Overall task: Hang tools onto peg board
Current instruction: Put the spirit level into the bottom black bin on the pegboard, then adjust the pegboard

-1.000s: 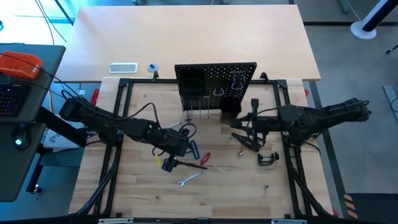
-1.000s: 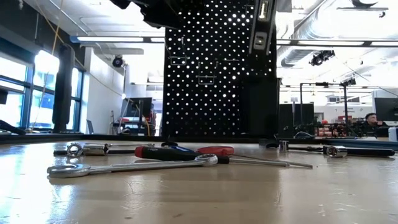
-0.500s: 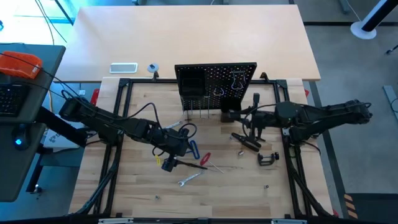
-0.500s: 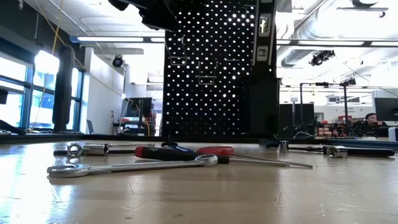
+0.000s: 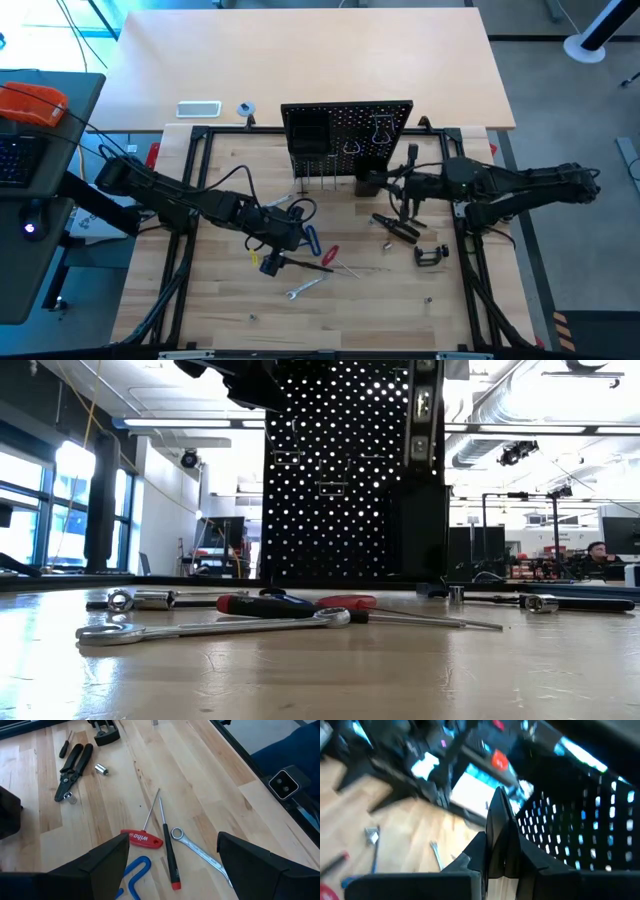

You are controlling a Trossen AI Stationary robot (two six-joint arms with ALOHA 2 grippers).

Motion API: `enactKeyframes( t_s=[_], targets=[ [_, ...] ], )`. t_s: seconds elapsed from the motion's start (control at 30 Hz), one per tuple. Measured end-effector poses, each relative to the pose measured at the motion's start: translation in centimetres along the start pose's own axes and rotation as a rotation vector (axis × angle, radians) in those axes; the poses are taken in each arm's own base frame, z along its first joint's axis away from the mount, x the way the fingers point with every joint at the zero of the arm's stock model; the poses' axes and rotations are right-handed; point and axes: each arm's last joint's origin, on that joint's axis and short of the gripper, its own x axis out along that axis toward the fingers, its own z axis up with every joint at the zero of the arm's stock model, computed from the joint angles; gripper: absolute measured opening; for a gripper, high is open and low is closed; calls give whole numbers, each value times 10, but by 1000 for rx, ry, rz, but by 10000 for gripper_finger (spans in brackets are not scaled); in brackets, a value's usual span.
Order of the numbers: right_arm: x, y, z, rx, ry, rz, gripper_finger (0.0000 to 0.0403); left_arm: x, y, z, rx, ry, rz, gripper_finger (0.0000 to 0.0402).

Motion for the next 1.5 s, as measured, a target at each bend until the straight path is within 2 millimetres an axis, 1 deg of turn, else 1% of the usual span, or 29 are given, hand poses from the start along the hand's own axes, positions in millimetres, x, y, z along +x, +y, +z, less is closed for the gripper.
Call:
enactKeyframes(
  t_s=[0.17,0.37,0.5,0.7,0.87,0.93,1.07,1.17,1.33,1.5],
  targets=[
    [3,-10,-11,54,38,24,45,0,1,0,3,1,1,294],
    [8,-21,-22,71,64,28,45,0,1,0,3,0,7,294],
    [16,-24,-30,88,85,54,45,0,1,0,2,0,9,294],
    [28,-25,-44,103,166,65,45,0,1,0,-3,2,9,294],
    [30,-28,-48,125,187,52,46,0,1,-1,-3,15,7,294],
    [29,-30,-49,146,193,37,64,0,1,-1,-4,15,7,294],
    [29,-32,-50,166,219,-11,139,0,1,-1,-4,15,7,294],
    [29,-32,-50,179,220,-14,173,0,1,-1,-4,15,7,294],
    [26,-30,-48,207,221,-4,180,0,1,-3,1,36,28,294],
    [12,-24,-35,206,164,24,175,0,4,-7,18,80,83,294]
  ],
)
